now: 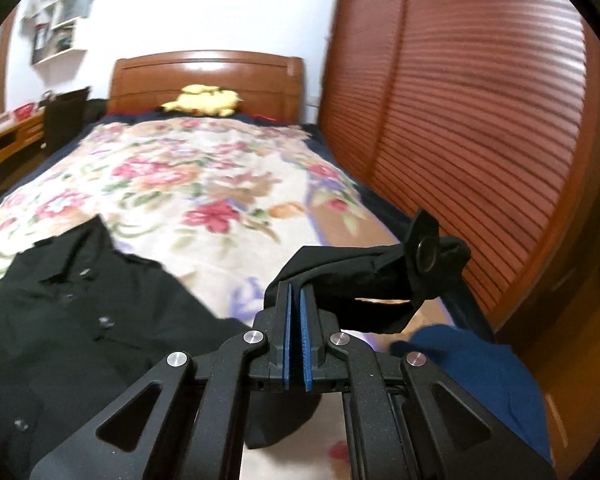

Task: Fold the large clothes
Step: 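Grasp the other sleeve cuff with the right tool and lift it, then fold the held sleeve across the coat front toward the left tool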

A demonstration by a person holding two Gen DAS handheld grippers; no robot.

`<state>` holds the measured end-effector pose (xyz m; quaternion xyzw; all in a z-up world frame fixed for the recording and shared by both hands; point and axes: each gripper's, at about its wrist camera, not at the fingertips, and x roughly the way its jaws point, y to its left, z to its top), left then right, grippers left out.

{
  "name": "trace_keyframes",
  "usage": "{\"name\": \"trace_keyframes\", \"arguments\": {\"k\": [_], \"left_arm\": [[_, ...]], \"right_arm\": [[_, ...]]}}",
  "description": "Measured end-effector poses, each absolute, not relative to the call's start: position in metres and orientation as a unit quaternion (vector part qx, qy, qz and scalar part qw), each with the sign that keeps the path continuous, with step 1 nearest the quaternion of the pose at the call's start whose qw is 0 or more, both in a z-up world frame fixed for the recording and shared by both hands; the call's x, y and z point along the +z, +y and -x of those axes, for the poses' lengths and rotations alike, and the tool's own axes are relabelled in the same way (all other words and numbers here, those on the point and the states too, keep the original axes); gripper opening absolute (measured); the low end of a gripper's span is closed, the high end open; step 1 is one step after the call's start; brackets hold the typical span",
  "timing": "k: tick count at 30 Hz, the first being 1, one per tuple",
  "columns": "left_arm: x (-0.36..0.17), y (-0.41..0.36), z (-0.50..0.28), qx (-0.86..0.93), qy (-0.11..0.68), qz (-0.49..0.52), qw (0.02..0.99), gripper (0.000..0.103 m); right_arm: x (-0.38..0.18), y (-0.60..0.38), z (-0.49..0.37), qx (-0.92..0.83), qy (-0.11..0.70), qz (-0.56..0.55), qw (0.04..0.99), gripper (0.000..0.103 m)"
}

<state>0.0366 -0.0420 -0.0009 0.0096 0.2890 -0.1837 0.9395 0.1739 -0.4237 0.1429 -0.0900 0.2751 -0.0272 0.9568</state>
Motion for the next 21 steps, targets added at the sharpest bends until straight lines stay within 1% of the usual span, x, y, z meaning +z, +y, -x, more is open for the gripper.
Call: {"name": "trace_keyframes", "arguments": {"k": [14,21], "left_arm": [[0.011,-0.001,-0.016,-0.160,0.269,0.005,0.950,0.070],[0.013,0.021,-0.008,-0.145,0.264,0.010,0.953,0.070]], "right_arm": [[0.166,-0.293,-0.156,0.079,0.242,0.129,0.959,0.002],[0.153,-0.211,-0.141,0.167,0.229,0.155,0.946,0.002]]}}
